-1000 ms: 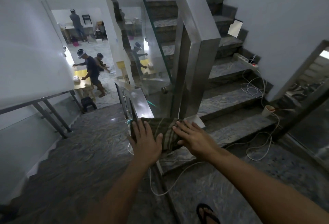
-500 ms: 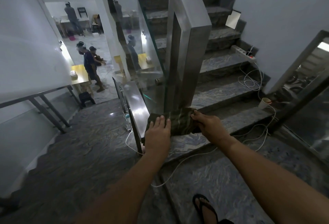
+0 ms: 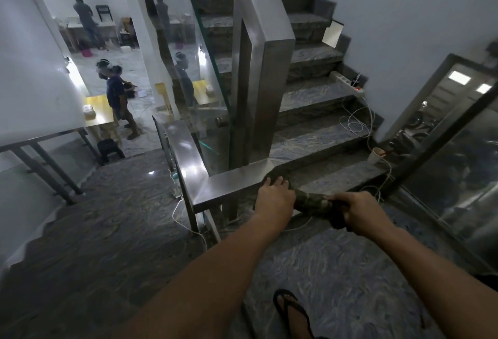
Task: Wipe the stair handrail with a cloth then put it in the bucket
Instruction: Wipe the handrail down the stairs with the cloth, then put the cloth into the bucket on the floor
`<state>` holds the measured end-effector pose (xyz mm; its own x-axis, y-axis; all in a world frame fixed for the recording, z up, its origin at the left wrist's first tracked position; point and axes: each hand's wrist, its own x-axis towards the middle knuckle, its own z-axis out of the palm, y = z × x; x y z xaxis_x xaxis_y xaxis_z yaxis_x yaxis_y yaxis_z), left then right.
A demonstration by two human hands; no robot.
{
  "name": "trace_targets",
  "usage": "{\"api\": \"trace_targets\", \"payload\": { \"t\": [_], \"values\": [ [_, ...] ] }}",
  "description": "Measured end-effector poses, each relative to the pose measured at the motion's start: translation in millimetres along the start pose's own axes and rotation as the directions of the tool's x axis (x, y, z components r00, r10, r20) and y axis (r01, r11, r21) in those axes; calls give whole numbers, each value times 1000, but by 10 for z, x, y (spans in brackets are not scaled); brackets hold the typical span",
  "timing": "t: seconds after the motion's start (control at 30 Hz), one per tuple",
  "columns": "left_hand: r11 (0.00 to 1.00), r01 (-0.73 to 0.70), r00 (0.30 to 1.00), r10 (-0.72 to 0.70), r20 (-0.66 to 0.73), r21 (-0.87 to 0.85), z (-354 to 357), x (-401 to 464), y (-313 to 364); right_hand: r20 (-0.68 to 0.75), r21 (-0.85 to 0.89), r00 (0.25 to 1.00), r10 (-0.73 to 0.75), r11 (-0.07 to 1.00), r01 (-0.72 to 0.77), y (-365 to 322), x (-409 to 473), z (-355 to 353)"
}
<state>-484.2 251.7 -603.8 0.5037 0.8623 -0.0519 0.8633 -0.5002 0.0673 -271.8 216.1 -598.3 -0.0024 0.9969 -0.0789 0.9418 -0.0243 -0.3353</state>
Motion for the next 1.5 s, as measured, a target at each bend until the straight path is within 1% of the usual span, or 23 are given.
{"api": "trace_targets", "payload": {
  "t": [0.07,0.1,0.2,0.27,0.33,0.37,0.47,0.53,0.67,0.77,0.83,0.9,0.93,1.0,1.13,1.27,1.43,1.5],
  "values": [
    [1000,5,999,-4,36,-24,-2,18,126,17,11,999,45,999,-45,87,-77,-143],
    [998,9,999,-6,44,-63,-21,12,170,36,10,997,69,998,-69,115,-114,-218],
    [960,23,998,-4,70,-277,-139,-37,228,82,45,989,122,991,-126,124,-230,-409],
    [922,17,997,15,80,-388,-238,-61,263,44,69,989,140,987,-143,120,-328,-501],
    [887,8,992,51,116,-462,-323,-60,290,29,137,982,185,973,-187,141,-428,-573],
    [866,4,987,78,141,-501,-360,-49,295,45,174,976,211,961,-216,160,-477,-613],
    [774,3,961,173,216,-633,-467,15,309,106,209,973,205,952,-223,233,-577,-733],
    [736,-14,946,230,230,-677,-520,91,356,115,218,971,209,948,-230,285,-619,-794],
    [739,-51,909,312,275,-672,-622,361,526,81,250,967,243,934,-256,443,-649,-890],
    [775,-140,864,399,306,-616,-666,633,665,118,248,963,243,932,-265,603,-667,-989],
    [798,-202,841,438,317,-567,-678,835,774,143,117,961,238,960,-255,758,-644,-1031],
    [799,-239,830,463,310,-552,-682,1058,903,108,-45,964,241,970,-238,958,-571,-1037],
    [795,-252,825,474,307,-552,-686,1177,977,74,-93,967,245,967,-238,1071,-526,-1044],
    [794,-278,813,494,308,-540,-702,1419,1155,21,-128,968,252,960,-247,1303,-443,-1090],
    [799,-338,796,525,301,-497,-796,1955,1564,39,-108,954,296,951,-290,1758,-339,-1275],
    [791,-315,766,538,351,-525,-945,2426,2032,42,31,933,356,933,-358,2167,-266,-1606],
    [791,-330,706,569,422,-515,-1173,2934,2659,53,198,881,470,860,-471,2706,-291,-2039],
    [791,-361,683,585,438,-494,-1252,3083,2886,52,213,869,493,844,-492,2861,-321,-2225]
  ]
}}
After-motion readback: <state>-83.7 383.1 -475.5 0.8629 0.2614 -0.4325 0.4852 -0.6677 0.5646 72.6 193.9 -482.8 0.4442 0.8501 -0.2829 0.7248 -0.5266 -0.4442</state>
